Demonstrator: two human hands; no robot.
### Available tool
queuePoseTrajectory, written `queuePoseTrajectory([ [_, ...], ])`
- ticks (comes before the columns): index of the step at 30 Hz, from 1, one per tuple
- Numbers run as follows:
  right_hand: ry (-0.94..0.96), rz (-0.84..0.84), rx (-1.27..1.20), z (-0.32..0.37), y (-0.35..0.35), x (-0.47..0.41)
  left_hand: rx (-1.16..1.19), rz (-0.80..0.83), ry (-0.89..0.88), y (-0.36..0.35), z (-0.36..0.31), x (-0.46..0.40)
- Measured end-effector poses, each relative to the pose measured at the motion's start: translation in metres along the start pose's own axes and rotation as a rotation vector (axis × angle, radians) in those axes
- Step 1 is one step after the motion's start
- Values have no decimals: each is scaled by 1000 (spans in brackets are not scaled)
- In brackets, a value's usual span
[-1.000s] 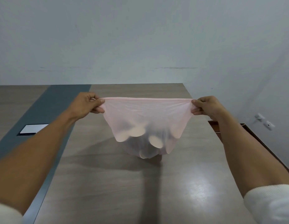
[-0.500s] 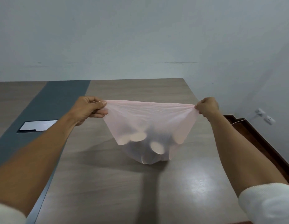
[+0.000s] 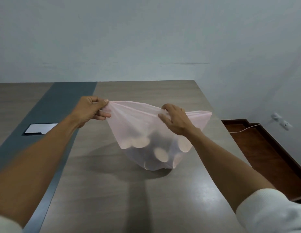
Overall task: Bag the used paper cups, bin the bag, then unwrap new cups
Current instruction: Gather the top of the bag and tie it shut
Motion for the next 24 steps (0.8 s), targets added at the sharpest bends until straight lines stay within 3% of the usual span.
queuePoseTrajectory([
  [4,79,-19,223,11,-19,1,8,-26,-20,5,4,-1],
  [9,58,-149,144,10,-11,-5,-24,-92,-33,12,4,-3],
  [15,29,-20,380,15,-41,3,-30,-102,-17,11,5,-6],
  [20,50,-191,51,8,-15,-1,-49,-181,-5,23,10,-8],
  [24,70,-176,43,14,2,-9,-53,-343,24,23,18,-13],
])
Point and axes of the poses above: each hand's wrist, its own x-axis away from the middle knuckle, its own y-axis out of the back of the hand, z = x × y, the point moved 7 cm from there along -x, towards the middle knuckle, and after that the axes turned 8 degrees about z, right-handed, at the moved point
